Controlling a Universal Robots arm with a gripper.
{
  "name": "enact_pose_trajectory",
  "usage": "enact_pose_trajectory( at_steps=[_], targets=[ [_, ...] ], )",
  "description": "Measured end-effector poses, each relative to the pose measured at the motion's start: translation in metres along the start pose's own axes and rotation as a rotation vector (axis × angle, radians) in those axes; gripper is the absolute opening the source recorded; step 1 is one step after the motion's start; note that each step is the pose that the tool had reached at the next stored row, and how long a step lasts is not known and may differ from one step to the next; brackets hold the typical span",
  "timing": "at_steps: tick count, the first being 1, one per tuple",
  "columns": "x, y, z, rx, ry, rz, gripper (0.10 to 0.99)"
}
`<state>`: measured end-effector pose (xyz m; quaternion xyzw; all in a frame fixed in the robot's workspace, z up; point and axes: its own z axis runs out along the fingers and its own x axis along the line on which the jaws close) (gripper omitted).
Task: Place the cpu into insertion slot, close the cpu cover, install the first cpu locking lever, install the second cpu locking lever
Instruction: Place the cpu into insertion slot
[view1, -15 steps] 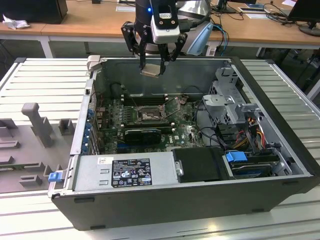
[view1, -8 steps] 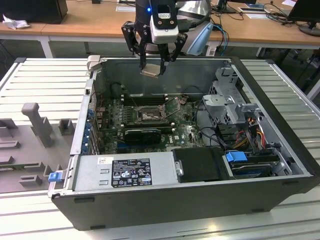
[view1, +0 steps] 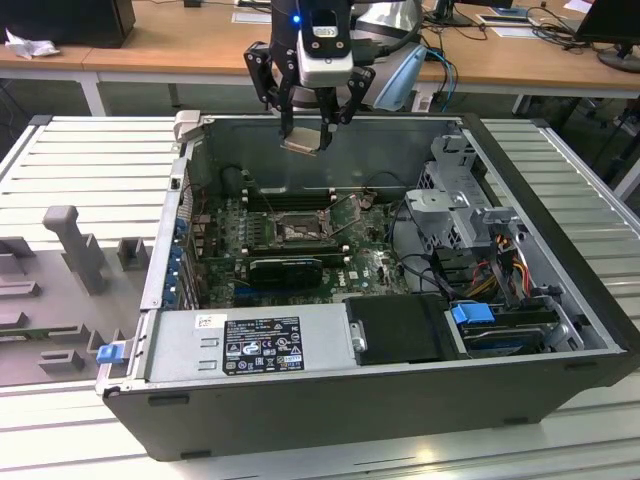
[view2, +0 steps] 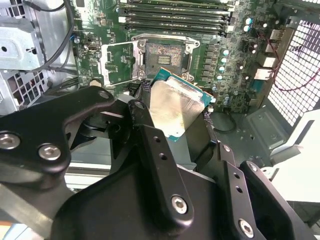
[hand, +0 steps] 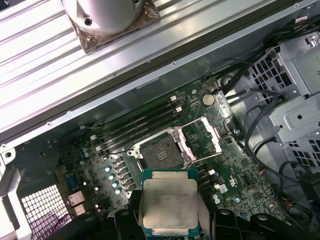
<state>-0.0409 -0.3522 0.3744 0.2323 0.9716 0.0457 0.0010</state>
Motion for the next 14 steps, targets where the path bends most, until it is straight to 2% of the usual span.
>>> enact_pose_trajectory(
  at_steps=[14],
  targets=[
    [0.0, 0.0, 0.0, -0.001, -0.0048, 0.054, 0.525]
  ],
)
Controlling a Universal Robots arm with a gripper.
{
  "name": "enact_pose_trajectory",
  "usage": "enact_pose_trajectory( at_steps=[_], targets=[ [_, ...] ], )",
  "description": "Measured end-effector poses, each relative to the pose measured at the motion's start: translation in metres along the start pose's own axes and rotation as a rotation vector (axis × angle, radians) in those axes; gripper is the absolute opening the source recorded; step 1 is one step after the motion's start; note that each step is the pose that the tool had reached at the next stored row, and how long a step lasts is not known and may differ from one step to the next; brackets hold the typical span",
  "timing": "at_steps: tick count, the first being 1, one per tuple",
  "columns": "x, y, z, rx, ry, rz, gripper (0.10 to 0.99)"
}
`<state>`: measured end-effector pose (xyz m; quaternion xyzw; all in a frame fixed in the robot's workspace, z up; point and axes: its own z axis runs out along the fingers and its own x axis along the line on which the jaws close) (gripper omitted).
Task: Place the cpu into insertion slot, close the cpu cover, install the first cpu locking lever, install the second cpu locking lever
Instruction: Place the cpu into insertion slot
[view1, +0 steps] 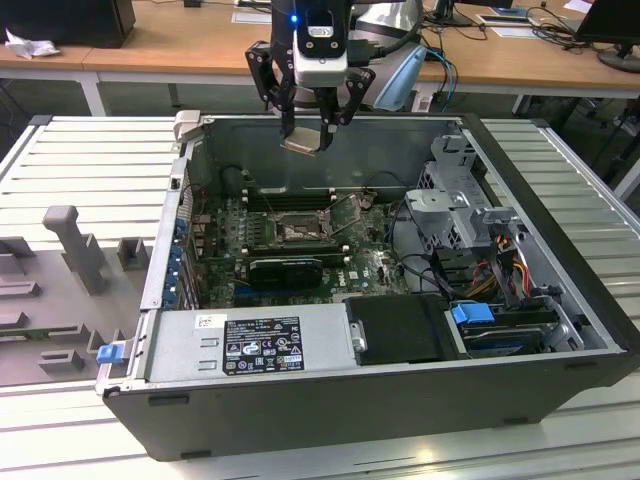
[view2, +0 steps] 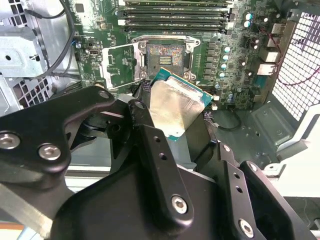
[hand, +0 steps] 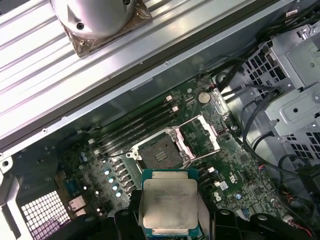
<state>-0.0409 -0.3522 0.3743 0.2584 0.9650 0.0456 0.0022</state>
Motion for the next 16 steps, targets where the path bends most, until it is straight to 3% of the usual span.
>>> enact_pose_trajectory(
  at_steps=[16],
  targets=[
    [0.0, 0.0, 0.0, -0.001, -0.005, 0.055, 0.525]
  ],
)
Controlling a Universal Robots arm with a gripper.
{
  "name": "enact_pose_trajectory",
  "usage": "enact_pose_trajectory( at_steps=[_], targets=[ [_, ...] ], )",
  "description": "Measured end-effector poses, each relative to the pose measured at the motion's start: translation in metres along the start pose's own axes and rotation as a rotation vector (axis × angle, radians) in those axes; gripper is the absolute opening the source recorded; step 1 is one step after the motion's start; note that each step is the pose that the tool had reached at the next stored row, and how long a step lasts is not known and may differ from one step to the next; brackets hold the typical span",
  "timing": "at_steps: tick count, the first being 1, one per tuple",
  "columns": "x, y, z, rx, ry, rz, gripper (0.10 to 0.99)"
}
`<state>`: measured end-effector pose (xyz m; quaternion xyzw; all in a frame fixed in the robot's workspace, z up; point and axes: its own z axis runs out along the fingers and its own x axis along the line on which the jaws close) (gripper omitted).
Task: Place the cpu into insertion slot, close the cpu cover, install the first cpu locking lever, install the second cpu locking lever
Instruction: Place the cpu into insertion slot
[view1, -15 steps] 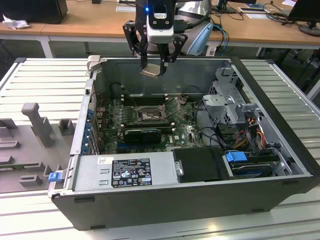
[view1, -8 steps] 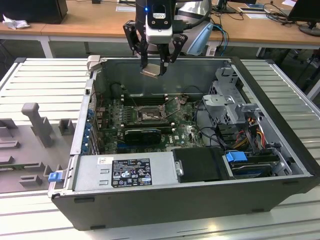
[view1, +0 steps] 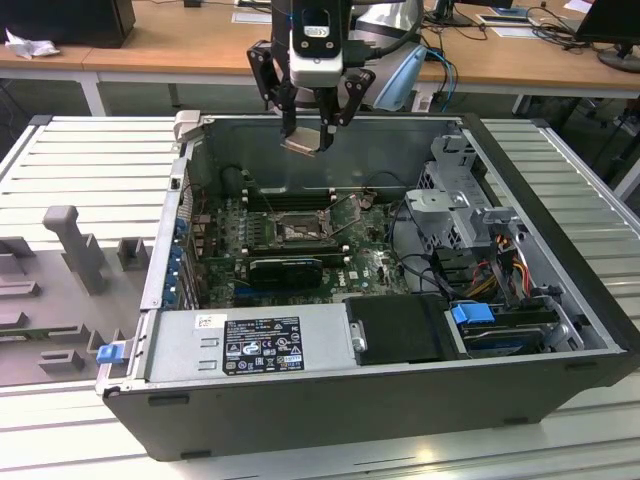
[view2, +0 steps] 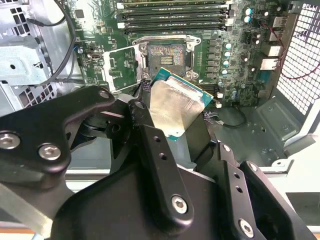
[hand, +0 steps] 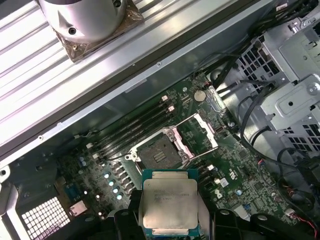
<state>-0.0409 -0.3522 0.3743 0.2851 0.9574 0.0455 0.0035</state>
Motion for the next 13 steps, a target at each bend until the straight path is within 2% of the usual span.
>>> enact_pose_trajectory(
  at_steps=[13],
  targets=[
    [0.0, 0.0, 0.0001, -0.001, -0.0049, 0.056, 0.525]
  ],
)
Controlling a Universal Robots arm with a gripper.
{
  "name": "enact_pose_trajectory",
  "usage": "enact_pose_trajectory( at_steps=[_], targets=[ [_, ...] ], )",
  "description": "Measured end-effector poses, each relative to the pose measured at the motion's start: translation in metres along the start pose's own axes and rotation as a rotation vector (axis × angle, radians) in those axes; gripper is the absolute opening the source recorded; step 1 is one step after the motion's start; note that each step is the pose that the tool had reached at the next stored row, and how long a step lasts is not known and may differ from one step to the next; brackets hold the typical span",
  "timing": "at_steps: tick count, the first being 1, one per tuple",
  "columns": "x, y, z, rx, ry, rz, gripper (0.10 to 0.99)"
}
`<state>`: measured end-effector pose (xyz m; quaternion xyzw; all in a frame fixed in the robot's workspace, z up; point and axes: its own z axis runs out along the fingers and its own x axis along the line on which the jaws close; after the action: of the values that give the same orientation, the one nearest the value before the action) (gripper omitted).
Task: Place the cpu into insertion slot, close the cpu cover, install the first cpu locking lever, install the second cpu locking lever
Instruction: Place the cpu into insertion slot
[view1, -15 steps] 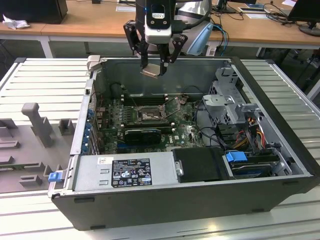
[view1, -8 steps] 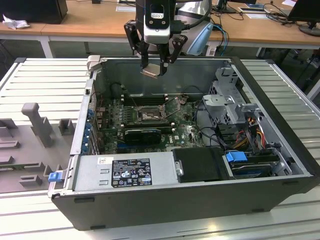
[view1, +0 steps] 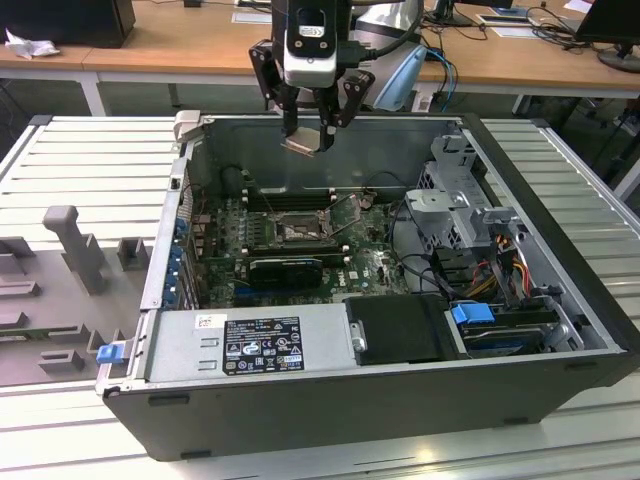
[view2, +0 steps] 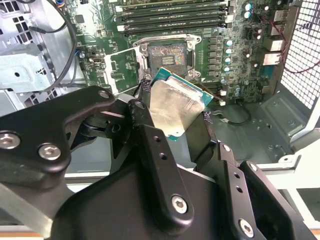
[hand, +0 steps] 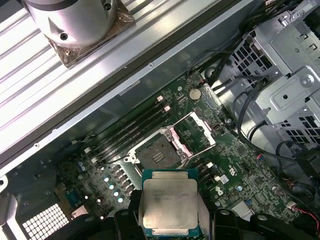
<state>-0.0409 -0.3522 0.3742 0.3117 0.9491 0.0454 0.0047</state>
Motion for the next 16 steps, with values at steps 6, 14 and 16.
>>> enact_pose_trajectory(
  at_steps=[6, 14, 16],
  targets=[
    [0.0, 0.0, 0.0, -0.001, -0.004, 0.045, 0.525],
    [0.0, 0.0, 0.0001, -0.002, -0.0071, 0.079, 0.525],
    [0.0, 0.0, 0.0001, -0.002, -0.0081, 0.09, 0.525]
  ],
)
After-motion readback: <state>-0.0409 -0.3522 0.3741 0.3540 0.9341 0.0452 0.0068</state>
